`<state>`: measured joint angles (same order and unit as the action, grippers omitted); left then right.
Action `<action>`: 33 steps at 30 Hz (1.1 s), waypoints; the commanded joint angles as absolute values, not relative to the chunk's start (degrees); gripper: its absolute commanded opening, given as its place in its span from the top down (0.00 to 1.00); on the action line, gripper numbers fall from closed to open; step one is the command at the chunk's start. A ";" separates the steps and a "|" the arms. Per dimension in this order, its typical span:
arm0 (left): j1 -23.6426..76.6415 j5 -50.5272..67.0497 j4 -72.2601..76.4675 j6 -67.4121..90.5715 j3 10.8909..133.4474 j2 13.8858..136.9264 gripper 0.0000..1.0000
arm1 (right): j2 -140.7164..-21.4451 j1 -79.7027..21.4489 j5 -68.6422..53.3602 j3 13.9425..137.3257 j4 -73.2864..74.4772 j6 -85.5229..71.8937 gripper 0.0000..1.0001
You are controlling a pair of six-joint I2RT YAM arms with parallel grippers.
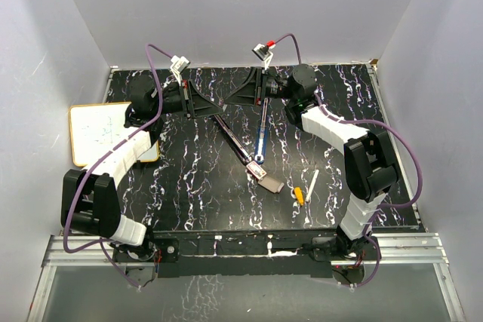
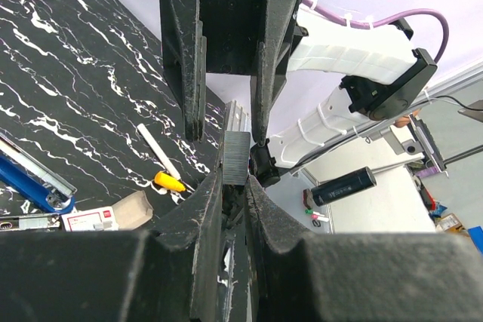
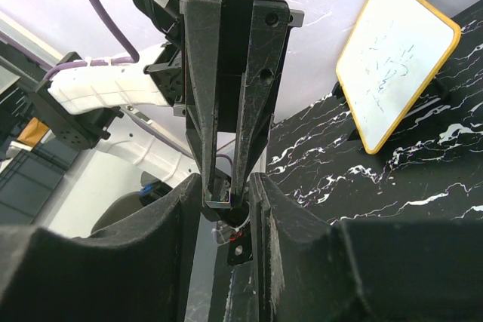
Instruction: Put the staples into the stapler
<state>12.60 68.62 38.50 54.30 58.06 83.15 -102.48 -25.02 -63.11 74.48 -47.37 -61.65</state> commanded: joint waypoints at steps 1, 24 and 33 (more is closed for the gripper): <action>12.84 69.68 38.68 53.05 58.36 82.34 0.97 | -101.47 -24.87 -62.59 76.09 -48.69 -61.12 0.67; 12.83 68.98 37.06 52.02 59.24 82.35 0.99 | -100.42 -24.92 -63.10 74.86 -46.75 -59.23 0.63; 12.75 68.63 35.74 51.01 59.50 82.52 0.99 | -100.40 -24.94 -63.17 74.13 -46.43 -58.75 0.65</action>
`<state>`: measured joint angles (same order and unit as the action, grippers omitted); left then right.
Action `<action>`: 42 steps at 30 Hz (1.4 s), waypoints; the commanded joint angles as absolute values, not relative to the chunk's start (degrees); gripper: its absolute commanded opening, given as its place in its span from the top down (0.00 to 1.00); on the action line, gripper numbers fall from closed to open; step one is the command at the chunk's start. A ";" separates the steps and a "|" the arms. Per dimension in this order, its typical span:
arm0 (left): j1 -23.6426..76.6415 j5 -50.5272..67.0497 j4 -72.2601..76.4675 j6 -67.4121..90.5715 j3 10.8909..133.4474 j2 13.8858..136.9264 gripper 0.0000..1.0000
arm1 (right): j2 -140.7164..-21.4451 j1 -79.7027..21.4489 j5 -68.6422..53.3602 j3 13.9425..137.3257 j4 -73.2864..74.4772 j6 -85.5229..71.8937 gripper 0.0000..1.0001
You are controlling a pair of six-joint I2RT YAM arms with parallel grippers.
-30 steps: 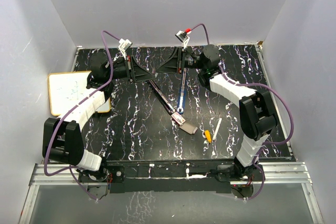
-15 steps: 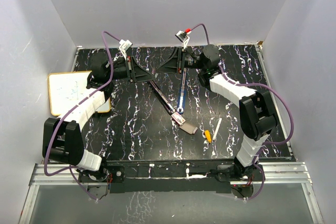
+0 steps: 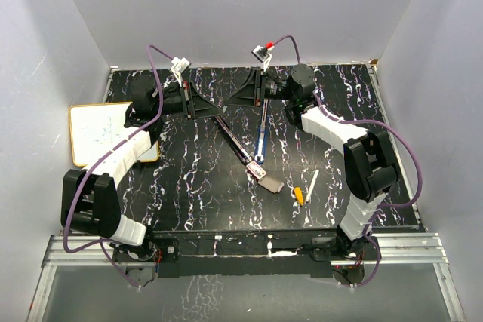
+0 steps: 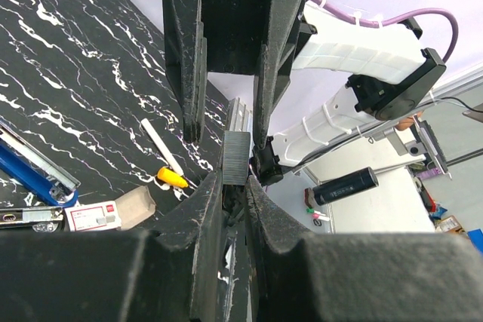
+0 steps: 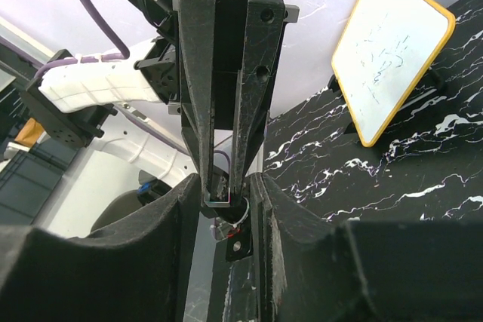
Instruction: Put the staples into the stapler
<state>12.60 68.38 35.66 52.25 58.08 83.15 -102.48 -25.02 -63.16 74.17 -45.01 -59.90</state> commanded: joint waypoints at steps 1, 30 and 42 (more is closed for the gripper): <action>12.71 68.56 35.69 50.94 59.50 82.59 0.99 | -99.12 -24.96 -63.13 74.07 -46.45 -58.71 0.66; 12.22 67.56 34.94 50.16 59.92 82.90 1.00 | -97.65 -24.93 -63.42 72.86 -45.31 -57.85 0.68; 12.14 66.99 32.59 48.45 60.34 82.95 1.00 | -97.84 -25.10 -63.26 73.06 -45.21 -58.00 0.73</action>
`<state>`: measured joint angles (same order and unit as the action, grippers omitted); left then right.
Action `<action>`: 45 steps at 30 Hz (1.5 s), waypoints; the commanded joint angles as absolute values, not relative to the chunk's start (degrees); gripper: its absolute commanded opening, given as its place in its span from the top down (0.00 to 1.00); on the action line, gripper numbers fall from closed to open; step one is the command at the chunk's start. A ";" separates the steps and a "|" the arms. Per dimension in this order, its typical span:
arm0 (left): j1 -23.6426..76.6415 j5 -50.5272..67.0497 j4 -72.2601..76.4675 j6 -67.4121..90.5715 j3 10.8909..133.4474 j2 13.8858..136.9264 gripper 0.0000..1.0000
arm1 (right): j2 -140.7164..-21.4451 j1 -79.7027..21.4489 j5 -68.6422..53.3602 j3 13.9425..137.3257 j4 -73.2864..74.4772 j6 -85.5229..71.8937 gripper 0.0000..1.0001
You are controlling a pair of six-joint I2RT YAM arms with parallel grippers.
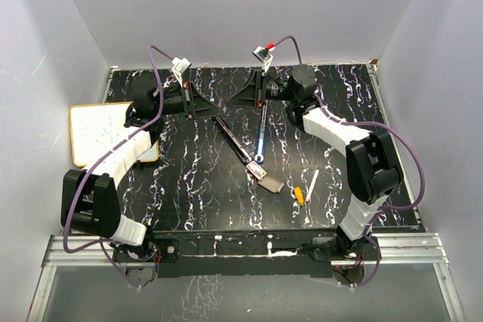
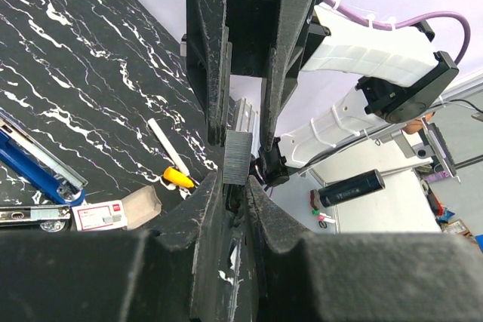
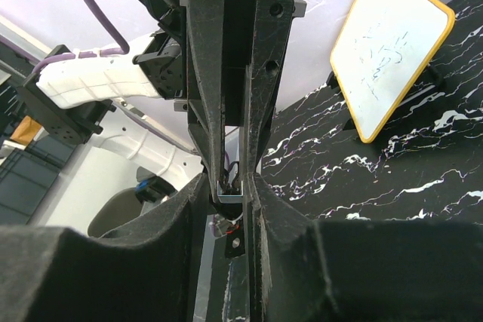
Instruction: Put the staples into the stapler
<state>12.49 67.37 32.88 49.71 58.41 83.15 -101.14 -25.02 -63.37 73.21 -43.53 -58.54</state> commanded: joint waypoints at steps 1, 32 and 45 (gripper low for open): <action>12.19 67.05 32.48 48.45 60.38 83.01 1.00 | -97.87 -25.19 -63.20 73.04 -45.22 -58.01 0.73; 12.13 66.68 27.41 44.28 60.82 82.27 0.48 | -97.67 -24.60 -63.69 73.87 -43.32 -55.06 0.83; 7.59 46.41 -11.64 14.13 71.72 79.05 0.33 | -92.24 -25.43 -36.01 80.16 14.25 -3.63 0.85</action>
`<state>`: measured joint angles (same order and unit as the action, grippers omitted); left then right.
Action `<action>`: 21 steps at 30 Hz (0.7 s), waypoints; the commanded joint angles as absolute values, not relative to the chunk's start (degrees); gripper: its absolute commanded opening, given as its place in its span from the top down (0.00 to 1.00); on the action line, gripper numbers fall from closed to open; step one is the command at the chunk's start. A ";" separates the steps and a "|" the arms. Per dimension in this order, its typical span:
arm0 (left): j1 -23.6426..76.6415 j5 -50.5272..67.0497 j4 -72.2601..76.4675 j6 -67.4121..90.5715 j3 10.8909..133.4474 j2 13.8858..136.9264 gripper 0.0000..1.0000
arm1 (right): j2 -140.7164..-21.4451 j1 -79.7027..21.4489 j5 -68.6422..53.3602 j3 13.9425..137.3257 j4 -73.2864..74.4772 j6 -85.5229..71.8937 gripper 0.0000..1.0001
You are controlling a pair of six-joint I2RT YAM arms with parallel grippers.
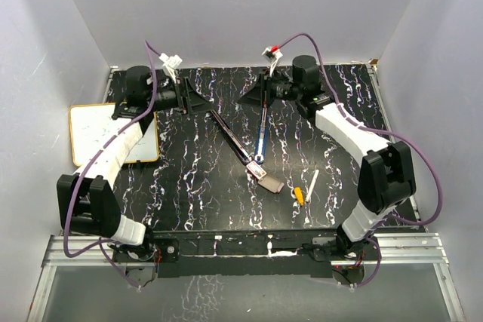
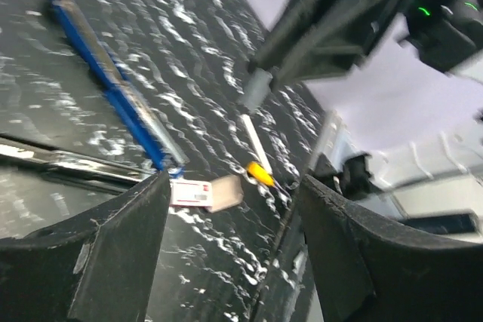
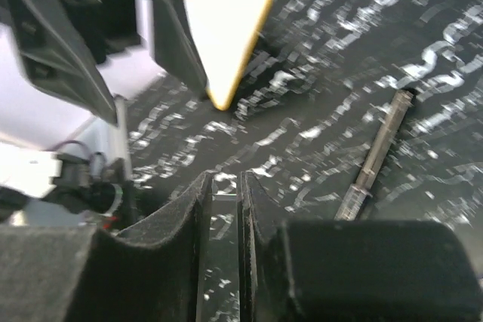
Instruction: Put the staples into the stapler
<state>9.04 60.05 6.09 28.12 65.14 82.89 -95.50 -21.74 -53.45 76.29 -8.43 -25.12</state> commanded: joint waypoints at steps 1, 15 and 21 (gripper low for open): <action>7.52 42.93 -13.28 12.18 73.19 79.10 0.33 | -92.46 -26.44 -31.79 80.36 16.59 -1.83 0.85; 6.75 22.25 -23.83 4.15 82.04 79.86 0.19 | -102.65 -39.81 -6.32 84.47 28.04 3.23 0.87; 6.51 20.14 -24.65 3.97 82.61 79.49 0.09 | -107.41 -39.81 -5.83 89.08 30.79 2.73 0.87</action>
